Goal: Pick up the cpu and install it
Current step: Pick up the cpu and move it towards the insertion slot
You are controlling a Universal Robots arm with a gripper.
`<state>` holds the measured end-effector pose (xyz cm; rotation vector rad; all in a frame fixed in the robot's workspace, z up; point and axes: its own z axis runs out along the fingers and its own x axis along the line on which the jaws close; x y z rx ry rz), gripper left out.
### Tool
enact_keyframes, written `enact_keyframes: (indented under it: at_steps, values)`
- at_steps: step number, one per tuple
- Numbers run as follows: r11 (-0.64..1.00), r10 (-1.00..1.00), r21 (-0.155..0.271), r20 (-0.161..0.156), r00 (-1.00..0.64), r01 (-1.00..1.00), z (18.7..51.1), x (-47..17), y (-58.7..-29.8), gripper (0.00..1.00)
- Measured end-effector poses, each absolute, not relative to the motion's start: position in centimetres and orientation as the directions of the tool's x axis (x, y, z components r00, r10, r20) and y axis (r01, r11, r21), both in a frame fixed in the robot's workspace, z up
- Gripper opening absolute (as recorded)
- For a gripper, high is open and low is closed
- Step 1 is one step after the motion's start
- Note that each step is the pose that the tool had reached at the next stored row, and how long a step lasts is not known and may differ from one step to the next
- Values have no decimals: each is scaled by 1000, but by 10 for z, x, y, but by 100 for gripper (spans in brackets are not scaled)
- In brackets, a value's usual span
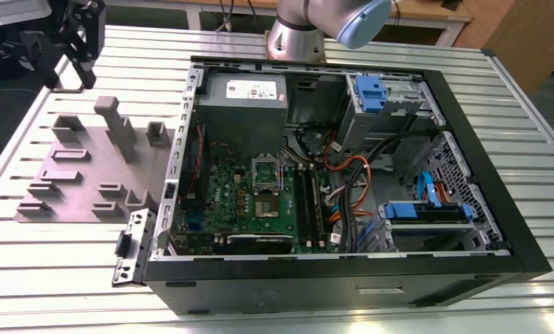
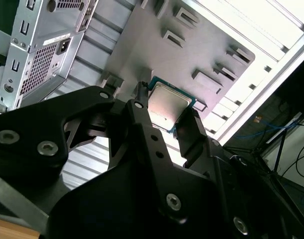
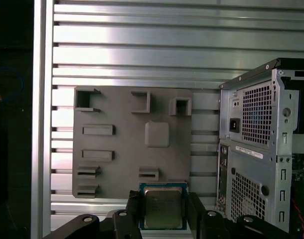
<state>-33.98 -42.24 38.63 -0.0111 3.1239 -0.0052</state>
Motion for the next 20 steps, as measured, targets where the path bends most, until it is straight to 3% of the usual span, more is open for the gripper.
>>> enact_keyframes:
  at_steps: [20]
  values:
    - [1000, -7, -3, -18, -1000, -7, 386, -331, -422, 47]
